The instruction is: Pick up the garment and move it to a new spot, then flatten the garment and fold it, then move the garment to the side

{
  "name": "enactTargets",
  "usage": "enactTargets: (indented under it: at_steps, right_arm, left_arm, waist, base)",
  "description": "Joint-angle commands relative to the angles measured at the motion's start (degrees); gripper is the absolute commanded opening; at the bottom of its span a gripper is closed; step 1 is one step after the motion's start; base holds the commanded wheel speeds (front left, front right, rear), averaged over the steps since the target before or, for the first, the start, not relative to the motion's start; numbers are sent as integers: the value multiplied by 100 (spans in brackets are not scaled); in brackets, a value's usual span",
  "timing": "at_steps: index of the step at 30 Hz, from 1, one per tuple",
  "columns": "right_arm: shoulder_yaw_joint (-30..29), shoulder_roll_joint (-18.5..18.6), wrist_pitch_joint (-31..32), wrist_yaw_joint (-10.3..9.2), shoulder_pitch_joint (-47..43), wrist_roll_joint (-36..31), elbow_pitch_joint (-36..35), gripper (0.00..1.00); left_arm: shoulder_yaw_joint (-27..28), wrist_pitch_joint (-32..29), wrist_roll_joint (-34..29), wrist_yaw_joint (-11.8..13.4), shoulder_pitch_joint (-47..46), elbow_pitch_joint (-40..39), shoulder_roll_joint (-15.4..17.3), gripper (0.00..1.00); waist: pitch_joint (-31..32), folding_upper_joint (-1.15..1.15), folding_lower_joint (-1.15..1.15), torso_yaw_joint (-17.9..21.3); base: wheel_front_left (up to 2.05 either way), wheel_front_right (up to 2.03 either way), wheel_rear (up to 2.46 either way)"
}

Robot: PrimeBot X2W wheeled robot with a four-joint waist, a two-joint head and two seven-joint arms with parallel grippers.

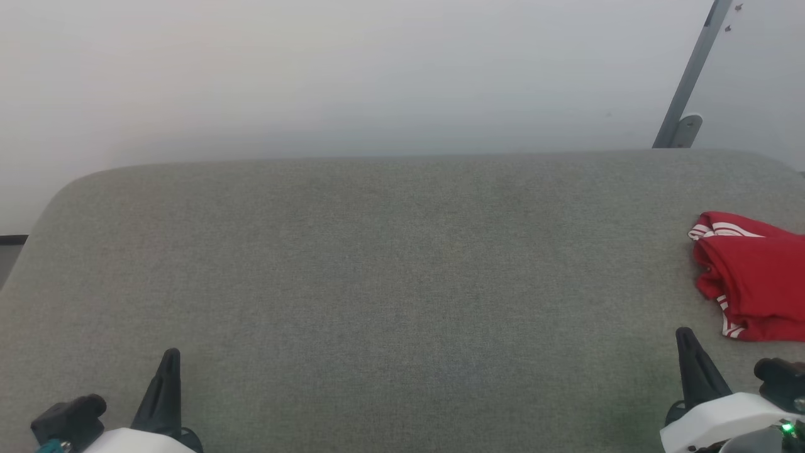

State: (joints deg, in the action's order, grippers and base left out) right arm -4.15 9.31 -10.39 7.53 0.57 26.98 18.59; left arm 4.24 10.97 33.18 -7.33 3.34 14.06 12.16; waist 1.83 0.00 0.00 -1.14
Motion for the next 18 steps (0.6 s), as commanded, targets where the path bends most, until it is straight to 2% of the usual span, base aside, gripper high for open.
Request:
enactTargets:
  at_steps: [1, 18]
  right_arm:
    - [-38, 22, 50, -1, 181, 206, -120, 0]
    - [-77, -129, 424, -2, 279, 1680, -213, 0]
  left_arm:
    - [56, -38, 204, -3, -165, -87, 31, 0]
    - [96, -433, 1536, -7, -364, -78, -189, 0]
  waist:
    - [-2, 0, 0, 1]
    - [-32, 0, 0, 18]
  base:
    - [0, 0, 0]
    - [0, 0, 0]
